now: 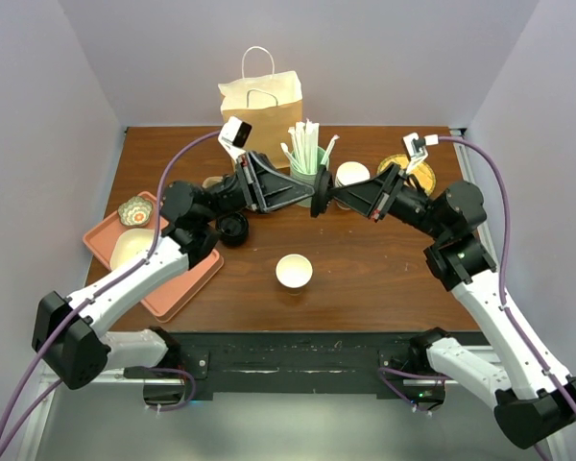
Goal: Pack the takeout coffee
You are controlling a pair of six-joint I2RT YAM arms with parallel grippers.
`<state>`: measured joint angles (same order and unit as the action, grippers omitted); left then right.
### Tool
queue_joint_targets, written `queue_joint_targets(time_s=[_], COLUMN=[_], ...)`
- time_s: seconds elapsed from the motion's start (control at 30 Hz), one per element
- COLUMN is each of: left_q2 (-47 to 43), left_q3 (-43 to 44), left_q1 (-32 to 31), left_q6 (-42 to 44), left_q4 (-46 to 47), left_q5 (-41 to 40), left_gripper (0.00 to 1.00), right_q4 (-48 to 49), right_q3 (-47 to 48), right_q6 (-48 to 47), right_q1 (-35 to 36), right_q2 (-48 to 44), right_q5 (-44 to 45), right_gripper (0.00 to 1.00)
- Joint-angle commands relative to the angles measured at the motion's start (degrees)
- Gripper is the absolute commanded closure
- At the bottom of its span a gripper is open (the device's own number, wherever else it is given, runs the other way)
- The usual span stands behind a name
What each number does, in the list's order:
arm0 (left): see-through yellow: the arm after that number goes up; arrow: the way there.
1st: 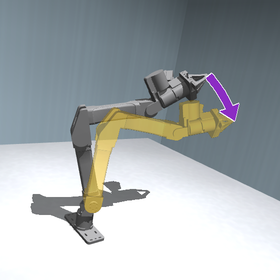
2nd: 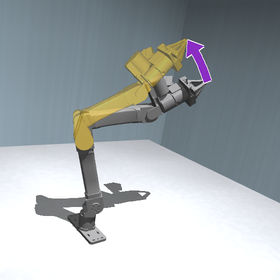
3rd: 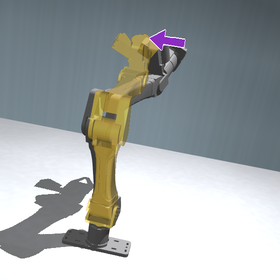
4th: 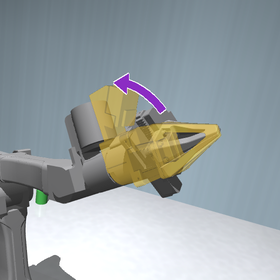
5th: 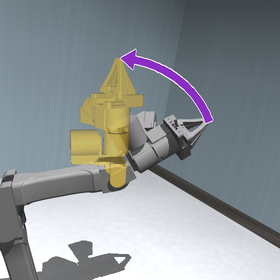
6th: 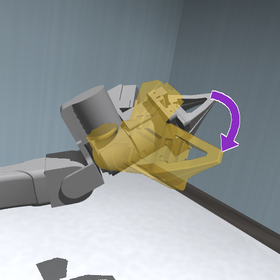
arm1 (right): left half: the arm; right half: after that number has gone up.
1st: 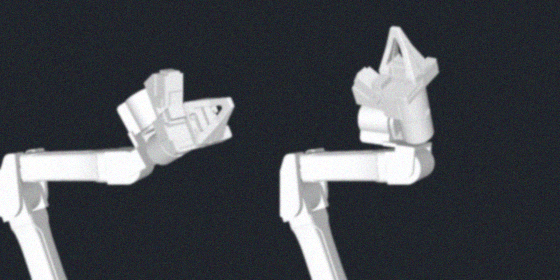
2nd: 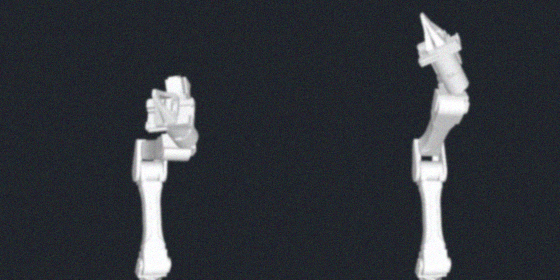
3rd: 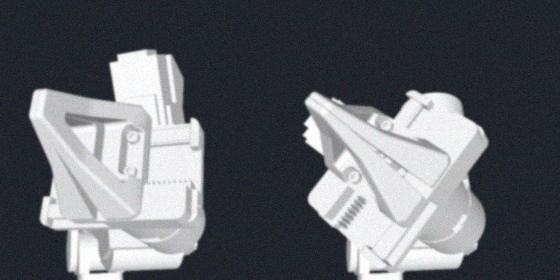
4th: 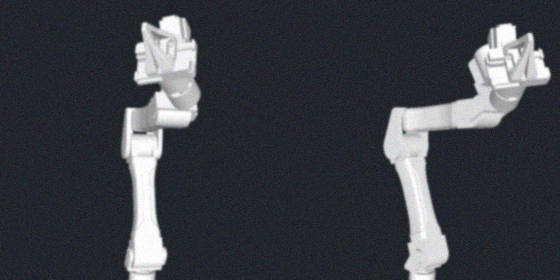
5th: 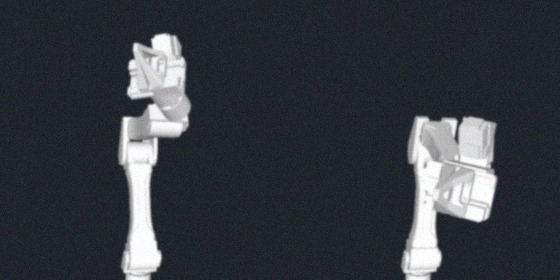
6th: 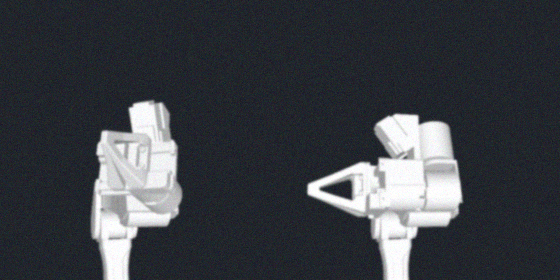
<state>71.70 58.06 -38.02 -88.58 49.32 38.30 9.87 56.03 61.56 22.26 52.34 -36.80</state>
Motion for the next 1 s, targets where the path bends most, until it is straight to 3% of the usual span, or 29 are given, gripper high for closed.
queue_joint_targets(time_s=[0.0, 0.03, 0.07, 0.17, 0.23, 0.3, 0.43, 0.53, 0.63, 0.8, 0.97], left_q2=[-3.32, -4.54, -5.16, -7.62, -9.55, -10.70, -10.89, -10.62, -12.02, -13.42, -17.99], left_q3=[-1.63, -1.64, -1.55, -0.15, 1.08, 1.52, 4.60, 6.09, 5.93, 3.64, -1.89], left_q1=[-0.30, -0.13, 0.14, 1.63, 3.82, 6.10, 13.21, 15.34, 16.22, 16.84, 16.93], left_q6=[0.94, 3.04, 4.36, 12.17, 18.57, 22.99, 37.12, 45.30, 49.10, 51.22, 48.50], left_q4=[1.23, -3.66, -6.58, -20.89, -33.33, -39.88, -64.54, -75.90, -82.69, -88.95, -89.58], left_q5=[-0.95, -1.91, -2.27, -3.76, -6.29, -7.45, -11.92, -17.44, -24.47, -29.42, -31.27], left_gripper=[0.62, 0.49, 0.21, 0.05, 0.03, 0.01, 0.00, 0.00, 0.00, 0.03, 0.08], right_q4=[-5.89, -8.61, -14.73, -24.50, -29.53, -38.40, -56.06, -67.07, -71.47, -75.43, -75.87], right_q3=[5.30, 6.36, 7.50, 11.90, 15.32, 19.44, 27.63, 31.33, 31.51, 29.49, 29.14], right_q6=[-2.93, -4.07, -6.86, -11.88, -14.44, -17.87, -24.54, -27.98, -28.25, -23.51, -22.19], right_q1=[0.15, 0.15, 0.15, 0.06, 0.06, 0.06, 0.15, 2.51, 7.77, 20.24, 27.56], right_q2=[-1.71, -1.80, -1.71, -1.10, -0.57, 1.09, 8.29, 12.61, 15.50, 20.61, 28.06], right_q5=[5.06, 6.11, 7.17, 10.07, 11.74, 13.50, 17.97, 24.30, 32.29, 43.62, 47.60], right_gripper=[1.00, 1.00, 1.00, 1.00, 1.00, 1.00, 1.00, 1.00, 1.00, 1.00, 1.00])
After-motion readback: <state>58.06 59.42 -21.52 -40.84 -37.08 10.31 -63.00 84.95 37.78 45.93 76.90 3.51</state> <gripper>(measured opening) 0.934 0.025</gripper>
